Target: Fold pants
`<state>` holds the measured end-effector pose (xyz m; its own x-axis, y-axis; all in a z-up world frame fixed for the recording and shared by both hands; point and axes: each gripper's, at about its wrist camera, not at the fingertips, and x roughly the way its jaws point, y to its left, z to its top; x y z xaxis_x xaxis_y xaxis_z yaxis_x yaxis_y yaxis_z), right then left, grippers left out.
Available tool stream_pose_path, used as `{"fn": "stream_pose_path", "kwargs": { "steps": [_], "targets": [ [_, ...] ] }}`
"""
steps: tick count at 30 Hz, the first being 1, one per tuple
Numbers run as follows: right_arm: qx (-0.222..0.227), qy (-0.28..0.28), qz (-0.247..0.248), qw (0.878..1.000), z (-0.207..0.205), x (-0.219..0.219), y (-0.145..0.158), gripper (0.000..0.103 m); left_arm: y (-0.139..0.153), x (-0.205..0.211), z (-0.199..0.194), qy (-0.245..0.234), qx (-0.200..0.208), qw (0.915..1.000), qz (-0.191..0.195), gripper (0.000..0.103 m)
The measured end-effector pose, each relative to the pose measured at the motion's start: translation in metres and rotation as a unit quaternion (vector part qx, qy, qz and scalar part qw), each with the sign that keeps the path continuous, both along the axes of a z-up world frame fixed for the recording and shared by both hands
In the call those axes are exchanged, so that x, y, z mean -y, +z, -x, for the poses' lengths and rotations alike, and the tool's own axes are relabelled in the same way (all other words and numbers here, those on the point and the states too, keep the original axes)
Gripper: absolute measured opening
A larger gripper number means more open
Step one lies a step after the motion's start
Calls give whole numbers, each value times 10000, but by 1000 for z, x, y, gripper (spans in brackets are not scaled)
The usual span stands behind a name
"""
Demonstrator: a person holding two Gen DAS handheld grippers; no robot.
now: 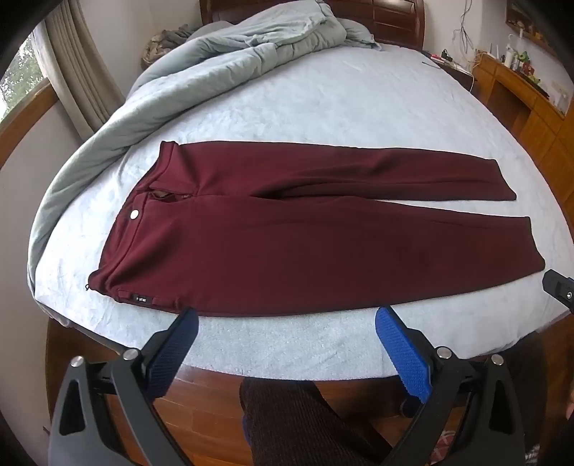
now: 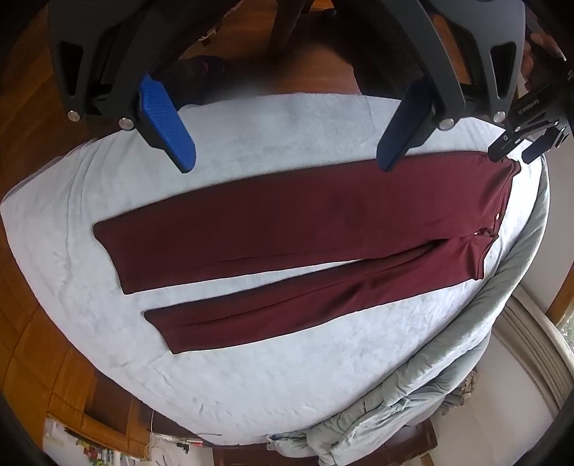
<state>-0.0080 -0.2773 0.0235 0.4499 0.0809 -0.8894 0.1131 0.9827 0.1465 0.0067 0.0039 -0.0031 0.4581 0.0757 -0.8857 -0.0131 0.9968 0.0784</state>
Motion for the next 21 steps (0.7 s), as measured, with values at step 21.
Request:
{"fn": "stream_pose_path", "kwargs": {
  "steps": [21],
  "targets": [
    [-65,10,-112,9999,-3,4,-5,100,-3,-3,-1,28,-43,10000,45,99]
  ]
}}
